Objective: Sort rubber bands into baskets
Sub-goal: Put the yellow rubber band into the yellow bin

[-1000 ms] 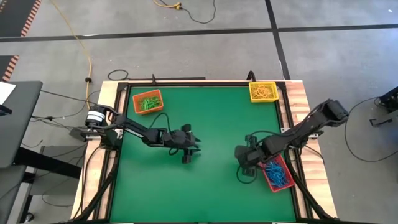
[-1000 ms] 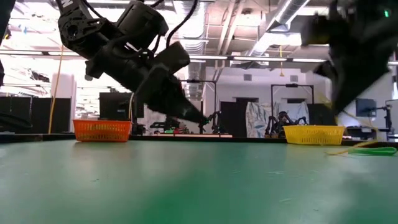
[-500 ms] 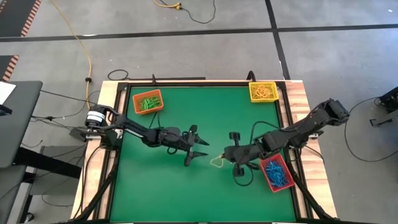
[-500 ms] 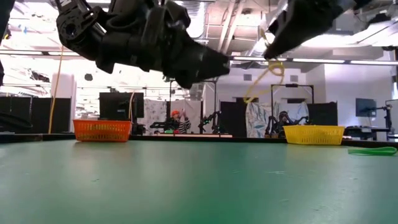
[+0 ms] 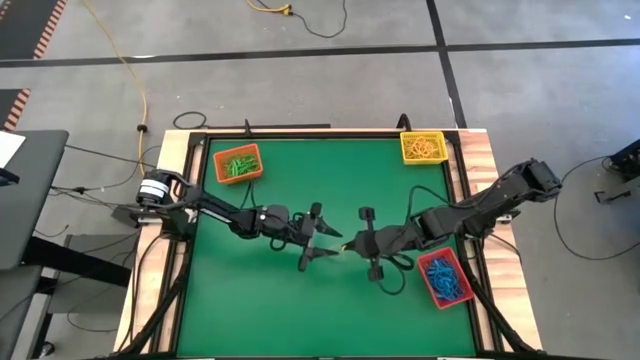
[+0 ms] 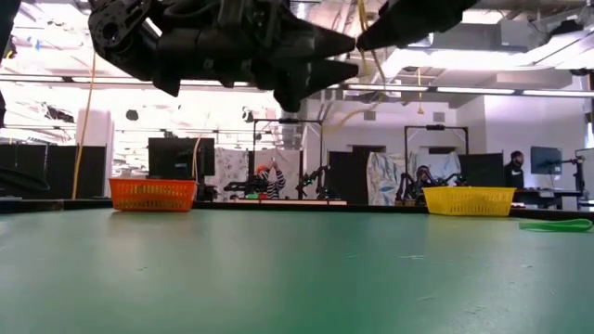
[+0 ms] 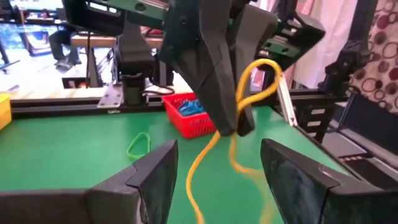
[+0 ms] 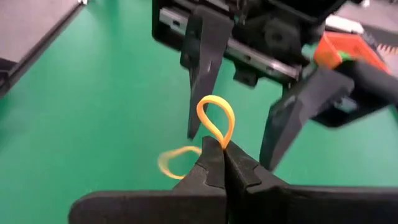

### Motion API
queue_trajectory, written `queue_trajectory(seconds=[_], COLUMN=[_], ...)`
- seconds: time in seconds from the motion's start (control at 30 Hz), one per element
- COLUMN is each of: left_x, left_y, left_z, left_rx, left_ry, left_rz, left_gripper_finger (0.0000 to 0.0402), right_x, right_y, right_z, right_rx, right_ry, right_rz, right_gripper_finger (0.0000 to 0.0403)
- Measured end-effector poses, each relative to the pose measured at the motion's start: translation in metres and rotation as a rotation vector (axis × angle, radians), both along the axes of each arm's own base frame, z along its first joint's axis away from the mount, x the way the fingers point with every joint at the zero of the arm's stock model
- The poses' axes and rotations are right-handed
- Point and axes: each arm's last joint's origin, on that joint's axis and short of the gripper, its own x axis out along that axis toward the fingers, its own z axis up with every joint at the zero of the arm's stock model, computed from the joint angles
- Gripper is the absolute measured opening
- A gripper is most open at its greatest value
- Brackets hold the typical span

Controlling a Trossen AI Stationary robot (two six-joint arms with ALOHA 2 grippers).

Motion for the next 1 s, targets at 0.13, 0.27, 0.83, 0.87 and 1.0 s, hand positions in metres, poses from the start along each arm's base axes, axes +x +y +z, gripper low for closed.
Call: queue_trajectory(seconds=[0.13,0.27,0.83,0.87,1.0], left_x=[0.003,0.005,0.008,0.008,0.006], left_y=[-0.001,-0.004,0.004,0.007,0.014], left_z=[0.005,0.009,-0.002,-0.005,-0.012], left_rx=[-0.007,-0.019,0.068,0.076,0.087], left_ry=[-0.016,-0.024,0.123,0.146,0.225], left_rz=[-0.035,-0.114,0.114,0.14,0.165], left_gripper_finger=[0.022,0.022,0.022,0.022,0.022], right_x=[0.003,0.007,0.01,0.01,0.01], right_y=[0.001,-0.001,-0.013,-0.014,-0.019], right_z=[0.004,0.008,0.011,0.011,0.012], right_rx=[-0.02,-0.041,-0.151,-0.157,-0.201], right_ry=[-0.05,-0.095,-0.133,-0.131,-0.138], right_rz=[0.022,0.031,-0.091,-0.107,-0.193], right_gripper_finger=[0.0013,0.0014,0.0016,0.0016,0.0016])
